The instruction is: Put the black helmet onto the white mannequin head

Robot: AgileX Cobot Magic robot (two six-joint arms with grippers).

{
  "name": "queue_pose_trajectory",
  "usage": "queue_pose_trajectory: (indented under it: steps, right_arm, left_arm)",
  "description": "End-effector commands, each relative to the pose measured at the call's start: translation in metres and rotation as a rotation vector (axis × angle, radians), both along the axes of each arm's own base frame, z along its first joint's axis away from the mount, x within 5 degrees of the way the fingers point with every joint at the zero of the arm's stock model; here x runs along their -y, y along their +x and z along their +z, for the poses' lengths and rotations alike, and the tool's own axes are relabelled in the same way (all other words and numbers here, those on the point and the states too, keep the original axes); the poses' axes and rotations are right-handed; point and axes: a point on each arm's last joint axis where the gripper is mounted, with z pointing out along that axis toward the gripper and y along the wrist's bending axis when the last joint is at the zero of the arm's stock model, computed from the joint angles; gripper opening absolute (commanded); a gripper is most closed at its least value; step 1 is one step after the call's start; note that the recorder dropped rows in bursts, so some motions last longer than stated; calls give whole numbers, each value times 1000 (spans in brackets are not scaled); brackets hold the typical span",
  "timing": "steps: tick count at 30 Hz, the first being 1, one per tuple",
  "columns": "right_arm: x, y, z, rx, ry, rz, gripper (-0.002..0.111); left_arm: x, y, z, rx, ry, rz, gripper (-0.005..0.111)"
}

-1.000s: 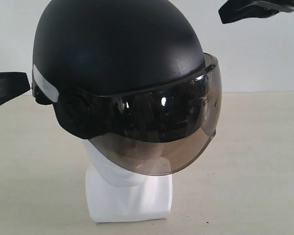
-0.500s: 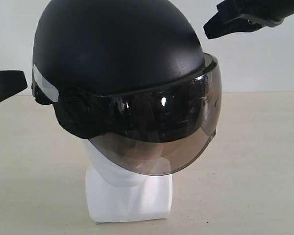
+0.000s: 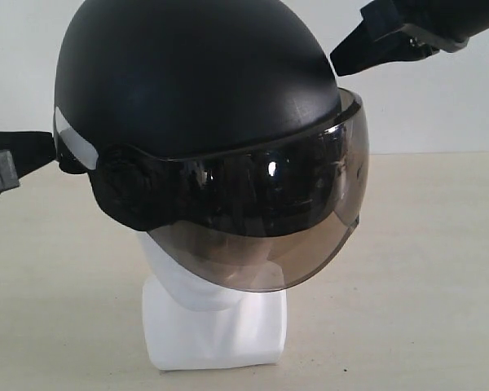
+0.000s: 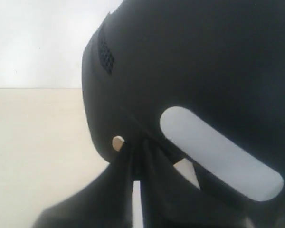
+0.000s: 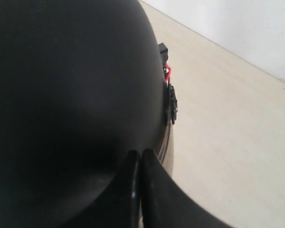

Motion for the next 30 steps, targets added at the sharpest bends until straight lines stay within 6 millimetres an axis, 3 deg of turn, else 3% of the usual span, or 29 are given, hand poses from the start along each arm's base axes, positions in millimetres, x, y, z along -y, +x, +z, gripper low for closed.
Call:
queue_pose_trajectory:
  steps: [1, 8, 15, 20, 25, 30]
  right_arm:
    - [1, -2, -1, -19, -2, 16, 0]
    - [0, -5, -3, -52, -5, 39, 0]
    - [-2, -10, -4, -94, 2, 75, 0]
    - [-3, -13, -4, -111, -4, 96, 0]
    - [-25, -27, 0, -65, -27, 151, 0]
    - [-21, -23, -3, -63, -99, 74, 0]
  left_arm:
    - [2, 9, -7, -20, 39, 20, 4]
    - [3, 18, -16, -45, 80, 43, 4]
    - [2, 21, -9, -7, 103, 59, 4]
    - [4, 30, -18, -42, 136, 74, 4]
    - [4, 32, -21, -36, 170, 76, 4]
    - [-9, 17, 2, 80, 154, 131, 4]
